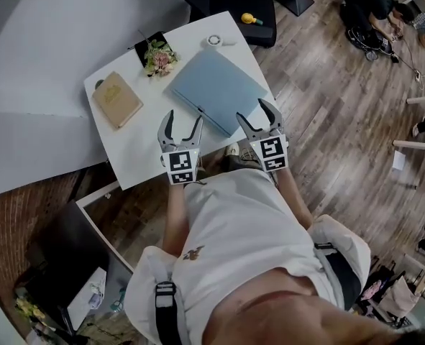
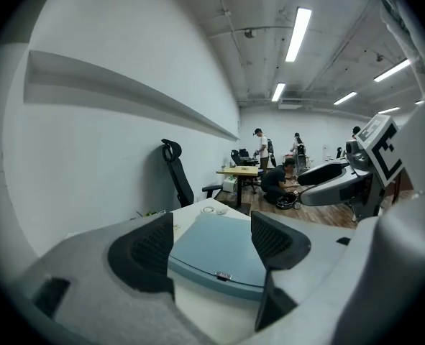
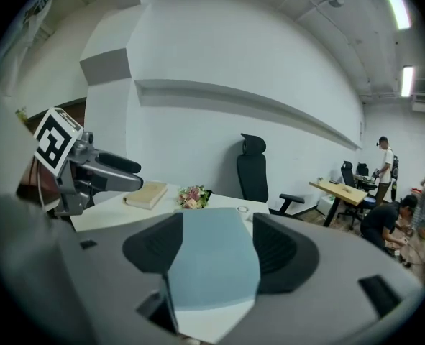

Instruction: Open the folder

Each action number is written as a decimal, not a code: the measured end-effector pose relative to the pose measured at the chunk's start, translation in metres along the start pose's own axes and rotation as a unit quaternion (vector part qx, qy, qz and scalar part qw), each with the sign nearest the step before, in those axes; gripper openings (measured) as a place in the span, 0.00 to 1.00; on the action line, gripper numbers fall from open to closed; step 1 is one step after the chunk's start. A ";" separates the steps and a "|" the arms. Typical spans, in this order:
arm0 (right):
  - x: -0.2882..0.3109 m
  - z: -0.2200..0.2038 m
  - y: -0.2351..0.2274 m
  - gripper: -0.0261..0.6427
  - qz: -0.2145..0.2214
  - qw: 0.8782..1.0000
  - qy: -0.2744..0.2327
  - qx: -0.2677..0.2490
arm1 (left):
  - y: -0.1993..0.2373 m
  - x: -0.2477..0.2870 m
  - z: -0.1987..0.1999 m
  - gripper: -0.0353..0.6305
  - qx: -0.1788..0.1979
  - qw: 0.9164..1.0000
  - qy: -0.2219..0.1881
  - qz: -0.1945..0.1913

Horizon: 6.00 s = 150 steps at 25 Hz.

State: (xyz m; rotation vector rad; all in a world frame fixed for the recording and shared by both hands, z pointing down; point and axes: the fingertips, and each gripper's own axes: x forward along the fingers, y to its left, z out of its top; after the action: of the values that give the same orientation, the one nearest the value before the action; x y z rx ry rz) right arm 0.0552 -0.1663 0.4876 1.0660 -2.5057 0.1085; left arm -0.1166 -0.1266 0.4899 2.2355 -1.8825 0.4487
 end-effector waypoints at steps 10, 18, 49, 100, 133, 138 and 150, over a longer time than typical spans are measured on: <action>0.034 -0.042 -0.009 0.49 0.090 0.995 0.041 -0.027 | -0.015 0.033 -0.049 0.54 -0.037 0.997 0.061 0.021; 0.055 -0.070 0.000 0.48 0.151 0.981 0.083 -0.089 | -0.019 0.051 -0.086 0.52 -0.065 0.992 0.099 0.036; 0.058 -0.154 0.068 0.54 0.350 0.872 0.161 -0.302 | -0.023 0.069 -0.168 0.50 -0.126 0.978 0.167 0.012; 0.031 -0.168 0.111 0.08 0.463 0.784 0.118 -0.395 | -0.078 0.063 -0.198 0.50 -0.096 0.970 0.221 -0.023; 0.050 -0.162 0.099 0.12 0.355 0.825 0.061 -0.435 | -0.087 0.078 -0.193 0.51 -0.098 0.973 0.206 -0.035; 0.048 -0.141 0.093 0.06 0.342 0.860 0.053 -0.374 | -0.086 0.076 -0.193 0.52 -0.098 0.973 0.205 -0.032; 0.040 -0.129 0.093 0.06 0.340 0.878 0.049 -0.332 | -0.087 0.077 -0.192 0.53 -0.078 0.974 0.212 -0.031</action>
State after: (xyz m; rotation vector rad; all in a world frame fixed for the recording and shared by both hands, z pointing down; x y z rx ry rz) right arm 0.0091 -0.0987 0.6294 -0.1055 -2.4040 -0.4551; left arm -0.0407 -0.1190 0.7009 1.9057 -1.5664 0.6797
